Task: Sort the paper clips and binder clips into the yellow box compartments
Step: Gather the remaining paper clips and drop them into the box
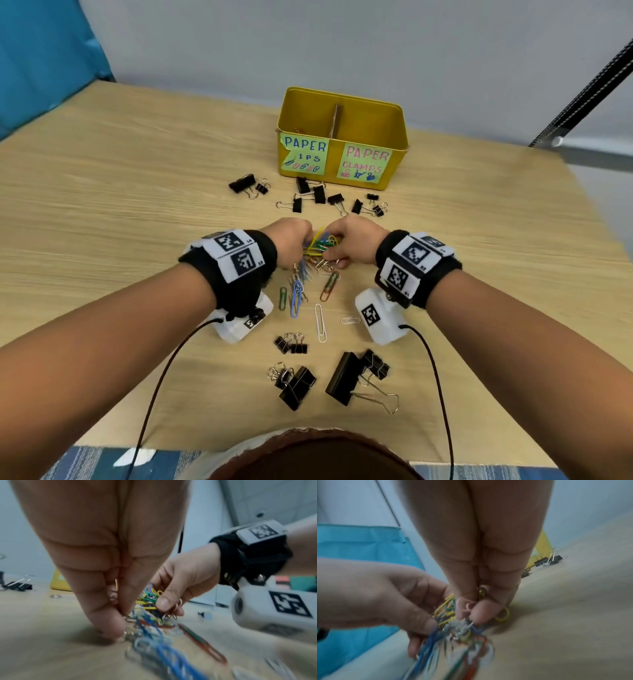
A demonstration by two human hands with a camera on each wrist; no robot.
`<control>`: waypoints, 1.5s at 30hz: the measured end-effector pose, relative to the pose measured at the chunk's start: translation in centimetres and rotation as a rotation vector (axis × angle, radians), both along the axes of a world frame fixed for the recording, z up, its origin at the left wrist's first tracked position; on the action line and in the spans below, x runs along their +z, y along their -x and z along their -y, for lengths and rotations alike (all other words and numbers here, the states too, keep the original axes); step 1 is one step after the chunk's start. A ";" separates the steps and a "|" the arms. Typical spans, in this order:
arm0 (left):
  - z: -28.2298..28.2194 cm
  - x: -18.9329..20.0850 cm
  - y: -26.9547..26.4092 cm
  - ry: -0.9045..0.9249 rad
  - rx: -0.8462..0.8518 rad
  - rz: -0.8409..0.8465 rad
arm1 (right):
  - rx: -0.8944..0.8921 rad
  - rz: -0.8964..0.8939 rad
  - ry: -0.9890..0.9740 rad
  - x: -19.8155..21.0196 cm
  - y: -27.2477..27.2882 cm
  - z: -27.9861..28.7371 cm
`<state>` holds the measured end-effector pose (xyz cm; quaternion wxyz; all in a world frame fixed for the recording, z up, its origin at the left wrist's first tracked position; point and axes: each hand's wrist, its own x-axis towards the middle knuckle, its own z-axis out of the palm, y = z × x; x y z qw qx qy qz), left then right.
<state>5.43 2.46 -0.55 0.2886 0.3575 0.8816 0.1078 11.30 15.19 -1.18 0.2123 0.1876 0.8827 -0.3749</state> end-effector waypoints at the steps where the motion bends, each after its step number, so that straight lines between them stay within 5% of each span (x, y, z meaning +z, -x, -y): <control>1: -0.2 0.2 0.7 -0.018 0.025 0.041 | -0.016 0.010 0.053 0.2 0.5 -0.5; 6: -1.4 2.9 4.6 -0.210 0.143 0.178 | -0.070 -0.103 0.185 3.4 3.8 -3.1; 14: -4.6 8.2 12.2 -0.458 0.347 0.023 | -0.327 -0.341 0.359 9.6 11.7 -5.1; 21: -6.2 8.4 13.4 -0.289 0.317 -0.180 | -0.361 -0.221 0.229 8.8 15.9 -4.7; 27: -3.6 8.0 10.3 -0.485 0.243 -0.256 | -0.258 -0.437 -0.040 9.4 11.3 -3.0; 30: -1.9 5.1 7.1 -0.121 -0.084 -0.049 | 0.048 -0.129 -0.317 7.4 7.2 -1.2; 33: -1.3 1.5 4.7 0.193 -0.325 -0.084 | 0.257 0.102 -0.488 4.5 4.4 0.5; 37: -0.1 -0.5 2.2 0.143 -0.360 -0.186 | 0.312 -0.020 -0.439 1.6 1.3 0.8; 41: 2.2 -0.8 0.1 0.037 -0.307 -0.023 | 0.352 0.001 -0.296 0.8 -2.0 0.7; 45: 3.9 0.0 -2.0 0.097 -0.316 0.023 | 0.412 0.032 -0.359 1.2 -5.0 1.6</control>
